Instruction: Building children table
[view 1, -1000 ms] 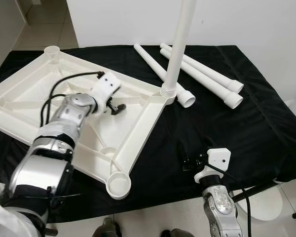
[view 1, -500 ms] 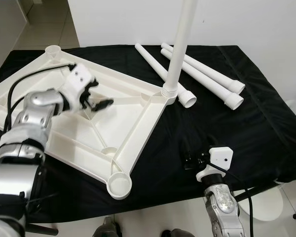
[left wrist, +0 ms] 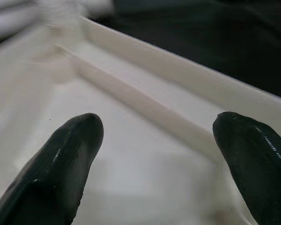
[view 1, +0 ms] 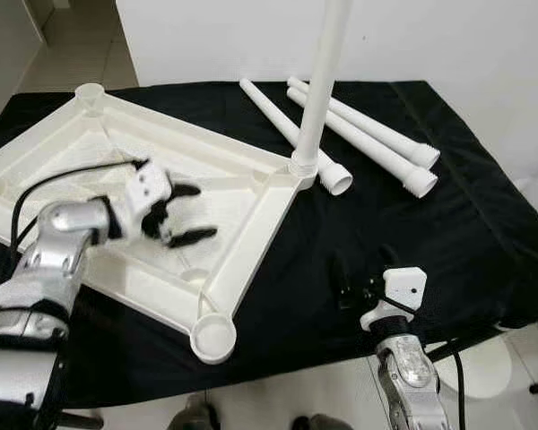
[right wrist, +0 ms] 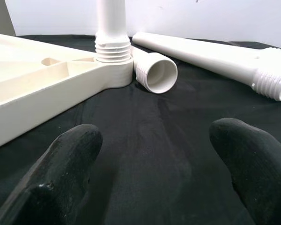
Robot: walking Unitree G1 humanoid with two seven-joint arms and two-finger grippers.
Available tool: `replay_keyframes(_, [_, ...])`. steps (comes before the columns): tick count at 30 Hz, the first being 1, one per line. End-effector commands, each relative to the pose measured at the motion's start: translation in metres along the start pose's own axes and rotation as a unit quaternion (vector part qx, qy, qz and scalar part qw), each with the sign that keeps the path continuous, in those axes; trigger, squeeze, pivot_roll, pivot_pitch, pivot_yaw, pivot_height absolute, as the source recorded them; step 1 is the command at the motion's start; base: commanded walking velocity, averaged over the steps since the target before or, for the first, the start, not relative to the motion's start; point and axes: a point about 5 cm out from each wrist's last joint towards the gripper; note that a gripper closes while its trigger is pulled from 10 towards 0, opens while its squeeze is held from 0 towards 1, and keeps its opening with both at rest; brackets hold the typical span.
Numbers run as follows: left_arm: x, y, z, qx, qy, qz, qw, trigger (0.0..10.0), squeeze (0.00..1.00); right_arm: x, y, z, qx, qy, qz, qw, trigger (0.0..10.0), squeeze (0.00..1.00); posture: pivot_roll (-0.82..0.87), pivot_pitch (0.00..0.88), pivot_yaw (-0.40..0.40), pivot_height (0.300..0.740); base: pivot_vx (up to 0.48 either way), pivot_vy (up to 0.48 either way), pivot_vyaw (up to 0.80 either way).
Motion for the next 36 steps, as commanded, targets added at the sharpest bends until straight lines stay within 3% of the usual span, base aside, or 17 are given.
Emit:
replay_keyframes(1, [-0.004, 0.002, 0.001, 0.006, -0.011, -0.034, 0.999, 10.0, 0.0, -0.001, 0.002, -0.003, 0.007, -0.003, -0.002, 1.0, 10.0, 0.0, 0.0, 0.052, -0.007, 0.74, 0.0, 0.0, 0.0])
replay_keyframes(12, [-0.009, 0.018, -0.018, 0.098, -0.025, -0.043, 0.994, 10.0, 0.0, -0.001, 0.002, -0.004, 0.008, -0.005, -0.002, 1.0, 10.0, 0.0, 0.0, 0.042, -0.01, 0.74, 0.0, 0.0, 0.0])
replay_keyframes(19, [-0.011, 0.024, -0.019, 0.104, -0.024, -0.054, 0.993, 10.0, 0.0, -0.001, 0.002, -0.004, 0.007, -0.002, 0.002, 1.0, 10.0, 0.0, 0.0, 0.038, -0.011, 0.74, 0.0, 0.0, 0.0])
replay_keyframes(21, [-0.011, 0.027, -0.02, 0.109, -0.023, -0.056, 0.992, 10.0, 0.0, 0.0, 0.002, -0.003, 0.005, -0.005, 0.011, 1.0, 10.0, 0.0, 0.0, 0.033, -0.013, 0.74, 0.0, 0.0, 0.0])
replay_keyframes(22, [-0.013, 0.029, -0.02, 0.108, -0.025, -0.059, 0.992, 10.0, 0.0, 0.008, 0.004, -0.001, 0.002, -0.013, 0.053, 0.999, 10.0, 0.0, 0.01, 0.031, -0.013, 0.74, 0.0, 0.0, 0.0])
replay_keyframes(26, [-0.016, 0.031, -0.021, 0.112, -0.021, -0.07, 0.991, 10.0, 0.0, 0.019, 0.008, 0.003, -0.002, -0.017, 0.115, 0.993, 10.0, 0.0, 0.01, 0.03, -0.017, 0.74, 0.0, 0.0, 0.0])
replay_keyframes(36, [-0.021, 0.031, -0.024, 0.12, -0.027, -0.076, 0.989, 10.0, 0.0, 0.022, 0.008, 0.005, 0.0, -0.022, 0.146, 0.989, 10.0, 0.0, 0.02, 0.032, -0.023, 0.74, 0.0, 0.0, 0.0])
Point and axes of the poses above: a point about 5 cm out from each wrist's last joint towards the gripper, its own y axis pointing back from the gripper into the wrist, its own z axis along the axis of the wrist's last joint, x = y × z, and after that the axes turned 5 degrees about y, right-handed
